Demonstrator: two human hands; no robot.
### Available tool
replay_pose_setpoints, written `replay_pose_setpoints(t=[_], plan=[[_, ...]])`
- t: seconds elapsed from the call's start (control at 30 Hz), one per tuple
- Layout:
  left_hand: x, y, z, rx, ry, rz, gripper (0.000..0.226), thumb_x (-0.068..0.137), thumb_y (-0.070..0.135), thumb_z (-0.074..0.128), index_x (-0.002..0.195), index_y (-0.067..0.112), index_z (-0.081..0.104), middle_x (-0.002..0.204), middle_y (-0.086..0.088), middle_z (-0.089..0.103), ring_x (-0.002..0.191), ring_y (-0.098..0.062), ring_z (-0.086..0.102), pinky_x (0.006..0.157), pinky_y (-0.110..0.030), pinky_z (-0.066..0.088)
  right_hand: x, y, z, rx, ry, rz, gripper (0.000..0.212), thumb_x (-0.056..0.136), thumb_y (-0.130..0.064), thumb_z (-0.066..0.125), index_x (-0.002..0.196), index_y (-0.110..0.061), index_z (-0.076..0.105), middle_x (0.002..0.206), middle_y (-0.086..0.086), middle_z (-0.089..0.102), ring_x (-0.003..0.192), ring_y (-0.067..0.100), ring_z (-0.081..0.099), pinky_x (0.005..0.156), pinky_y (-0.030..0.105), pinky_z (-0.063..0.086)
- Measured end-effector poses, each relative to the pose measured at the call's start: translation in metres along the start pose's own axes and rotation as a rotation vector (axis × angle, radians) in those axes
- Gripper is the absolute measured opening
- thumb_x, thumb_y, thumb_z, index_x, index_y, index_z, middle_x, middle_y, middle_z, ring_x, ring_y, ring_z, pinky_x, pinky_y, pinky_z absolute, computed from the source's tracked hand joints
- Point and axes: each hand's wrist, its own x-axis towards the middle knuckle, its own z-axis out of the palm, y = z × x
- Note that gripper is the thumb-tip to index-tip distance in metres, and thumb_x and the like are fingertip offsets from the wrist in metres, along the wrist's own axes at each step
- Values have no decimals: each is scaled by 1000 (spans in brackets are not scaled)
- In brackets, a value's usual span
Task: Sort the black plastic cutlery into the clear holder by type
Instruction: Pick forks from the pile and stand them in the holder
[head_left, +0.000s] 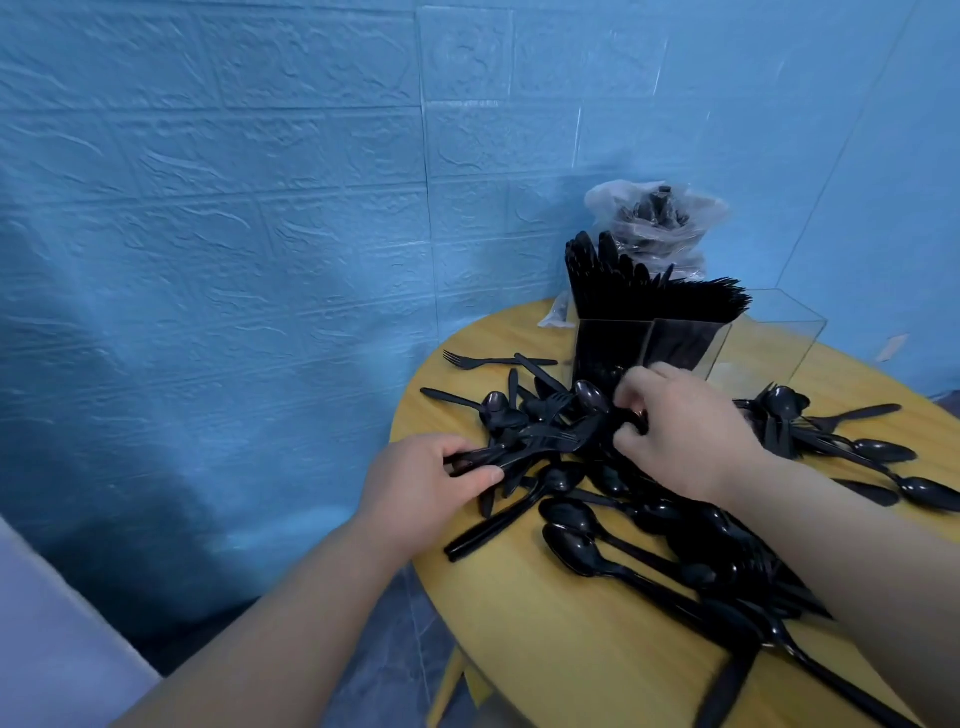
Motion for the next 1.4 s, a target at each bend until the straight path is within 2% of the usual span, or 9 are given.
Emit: replay_pose_setpoints(t=[0.1, 0.3, 0.47, 0.53, 0.67, 0.8, 0.97, 1.13, 1.4], plan=[[0, -3, 0, -34, 20, -9, 10, 79, 45, 72, 84, 36, 71, 77, 14, 68, 77, -4, 61, 76, -38, 53, 3, -11, -2, 168, -30, -35, 29, 88, -18, 51, 116, -21, 57, 108, -4, 58, 99, 17, 49, 83, 26, 39], [-1, -7, 0, -75, 37, 10, 7, 77, 42, 74, 81, 39, 70, 79, 19, 69, 79, 1, 61, 77, -32, 52, 9, -18, 4, 291, -61, 63, 29, 92, -38, 54, 115, -20, 59, 85, -12, 59, 88, 13, 58, 77, 25, 44], [0, -6, -3, -32, -2, -13, 10, 77, 44, 74, 78, 35, 69, 74, 14, 67, 73, -2, 60, 67, -26, 49, 20, -17, 10, 103, -155, -58, 49, 93, -20, 44, 141, -30, 41, 144, -7, 39, 119, 22, 37, 99, 27, 30], [1, -6, -5, -8, -2, -11, 13, 77, 45, 74, 77, 33, 68, 73, 12, 67, 73, -4, 59, 66, -27, 48, 22, -18, 14, 77, -236, -127, 51, 93, -13, 40, 141, -32, 41, 150, -10, 34, 118, 21, 30, 101, 25, 24], [1, -8, -5, 8, 7, -18, 15, 76, 46, 74, 83, 33, 70, 77, 13, 68, 76, -3, 60, 72, -31, 52, 22, -17, 16, 173, -247, -139, 40, 95, -14, 42, 130, -28, 55, 135, -14, 51, 112, 16, 30, 101, 26, 29], [0, -5, -2, 36, 16, -26, 15, 76, 47, 73, 83, 34, 69, 78, 13, 68, 76, -3, 61, 73, -34, 53, 13, -15, 10, 352, -315, -84, 49, 90, -22, 50, 137, -34, 45, 103, -18, 46, 117, 9, 26, 101, 25, 33], [0, -4, -2, 18, 17, -32, 17, 75, 49, 73, 83, 34, 69, 78, 14, 68, 76, -2, 61, 74, -33, 53, 10, -11, 18, 198, -260, -216, 54, 87, -39, 59, 139, -31, 44, 126, -12, 50, 114, 9, 24, 99, 23, 27], [3, -6, -2, -44, 45, -26, 19, 78, 47, 72, 90, 33, 70, 83, 16, 68, 83, -3, 61, 79, -35, 52, 11, -10, 13, 190, -248, -222, 54, 84, -44, 64, 134, -28, 51, 119, -9, 51, 116, 14, 29, 102, 27, 31], [10, -6, -4, -111, 79, -22, 7, 85, 40, 68, 79, 42, 63, 86, 20, 67, 88, 0, 61, 85, -33, 51, 2, 2, 8, 257, -254, -206, 35, 83, -33, 70, 116, -33, 61, 107, -16, 58, 111, 7, 32, 97, 20, 33]])
